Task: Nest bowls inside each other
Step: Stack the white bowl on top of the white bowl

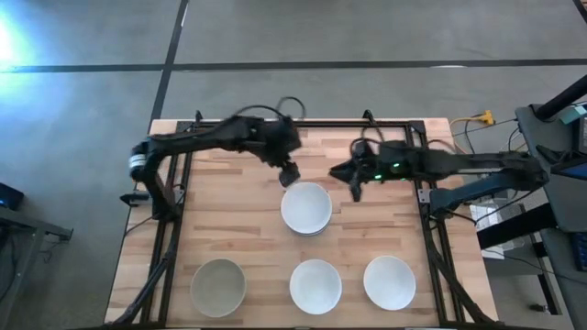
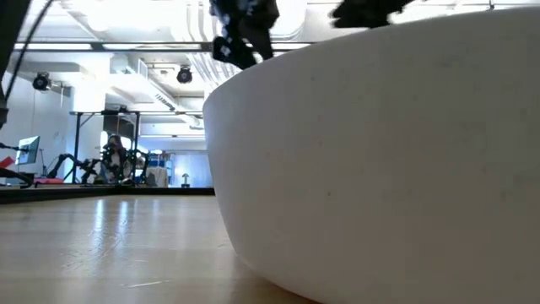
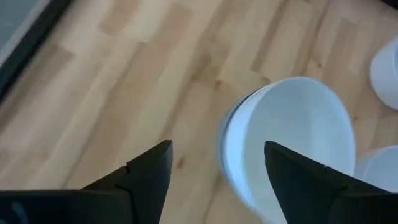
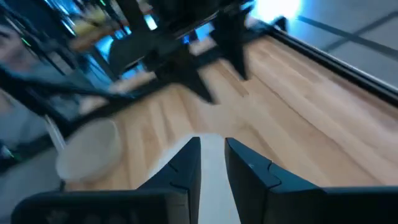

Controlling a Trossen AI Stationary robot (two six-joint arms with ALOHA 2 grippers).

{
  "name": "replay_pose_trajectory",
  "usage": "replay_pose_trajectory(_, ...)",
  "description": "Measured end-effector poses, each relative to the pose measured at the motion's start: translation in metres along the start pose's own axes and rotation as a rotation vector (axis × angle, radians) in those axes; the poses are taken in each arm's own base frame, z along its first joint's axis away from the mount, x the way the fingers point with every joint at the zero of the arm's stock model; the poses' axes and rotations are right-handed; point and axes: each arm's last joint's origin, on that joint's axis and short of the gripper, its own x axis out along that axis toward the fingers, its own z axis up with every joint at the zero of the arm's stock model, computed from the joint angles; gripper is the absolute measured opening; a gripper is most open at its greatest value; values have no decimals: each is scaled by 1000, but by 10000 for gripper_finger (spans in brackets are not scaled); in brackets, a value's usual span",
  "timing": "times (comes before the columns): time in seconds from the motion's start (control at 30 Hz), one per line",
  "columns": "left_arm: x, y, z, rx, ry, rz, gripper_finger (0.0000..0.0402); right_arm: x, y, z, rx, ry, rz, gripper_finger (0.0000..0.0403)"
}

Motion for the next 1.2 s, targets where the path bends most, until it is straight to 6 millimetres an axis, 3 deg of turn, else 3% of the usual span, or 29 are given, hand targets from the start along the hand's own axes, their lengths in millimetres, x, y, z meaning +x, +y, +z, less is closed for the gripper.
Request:
replay_pose_trajectory(0.23,-43,28,-54,-78,-102,40,217,66,-24,-28,109,-52,9,68)
replay_pose_trajectory(0.47,-60,41,-112,-250,-264,-34,212,120,-40,-45,119,11,-36,68)
replay_pose_trajectory(0.7,-74,50,-148,-370,-333,-83,212,155,-40,-46,89,84,-71,68)
replay_pose_trajectory(1.0,-83,52,-158,-380,-391,-112,212,166,-40,-43,39,143,-131,68)
replay_pose_trajectory(1.1,-81,52,-157,-380,-382,-108,212,156,-36,-32,20,105,-132,68)
replay_pose_trajectory(1.2,-79,51,-156,-379,-376,-106,212,131,-27,-17,-6,95,-124,68)
